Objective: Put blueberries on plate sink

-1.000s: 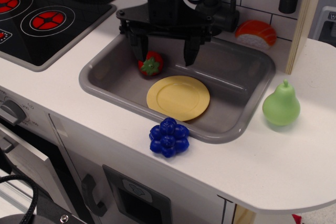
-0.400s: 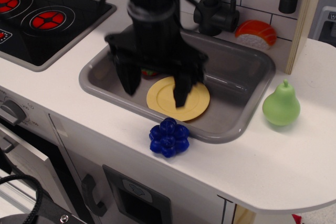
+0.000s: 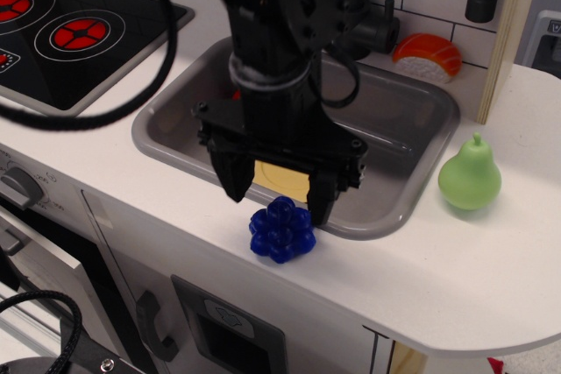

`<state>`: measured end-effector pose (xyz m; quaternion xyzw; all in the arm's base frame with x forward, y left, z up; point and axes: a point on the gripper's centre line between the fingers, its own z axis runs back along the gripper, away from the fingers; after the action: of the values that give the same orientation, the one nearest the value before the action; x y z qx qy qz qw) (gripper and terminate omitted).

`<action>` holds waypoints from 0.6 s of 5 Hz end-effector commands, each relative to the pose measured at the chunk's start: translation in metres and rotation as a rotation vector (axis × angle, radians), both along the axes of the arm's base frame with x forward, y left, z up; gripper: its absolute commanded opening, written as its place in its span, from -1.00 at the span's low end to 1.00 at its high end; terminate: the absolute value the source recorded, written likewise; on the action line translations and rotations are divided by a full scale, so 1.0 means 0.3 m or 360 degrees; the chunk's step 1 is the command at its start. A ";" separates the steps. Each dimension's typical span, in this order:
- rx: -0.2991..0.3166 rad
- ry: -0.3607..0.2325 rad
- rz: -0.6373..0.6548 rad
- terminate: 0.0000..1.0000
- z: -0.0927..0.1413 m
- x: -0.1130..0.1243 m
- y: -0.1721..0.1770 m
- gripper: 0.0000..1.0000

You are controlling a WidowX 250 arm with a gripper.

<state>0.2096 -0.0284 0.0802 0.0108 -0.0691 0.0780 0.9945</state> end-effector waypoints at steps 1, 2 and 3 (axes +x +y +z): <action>0.0086 -0.0105 0.0029 -1.00 -0.022 0.026 0.013 1.00; 0.0085 -0.0093 0.0037 -1.00 -0.054 0.026 0.003 1.00; 0.0036 -0.0021 0.0050 -1.00 -0.074 0.030 0.006 1.00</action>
<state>0.2110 -0.0289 0.0485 0.0267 -0.0595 0.0929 0.9935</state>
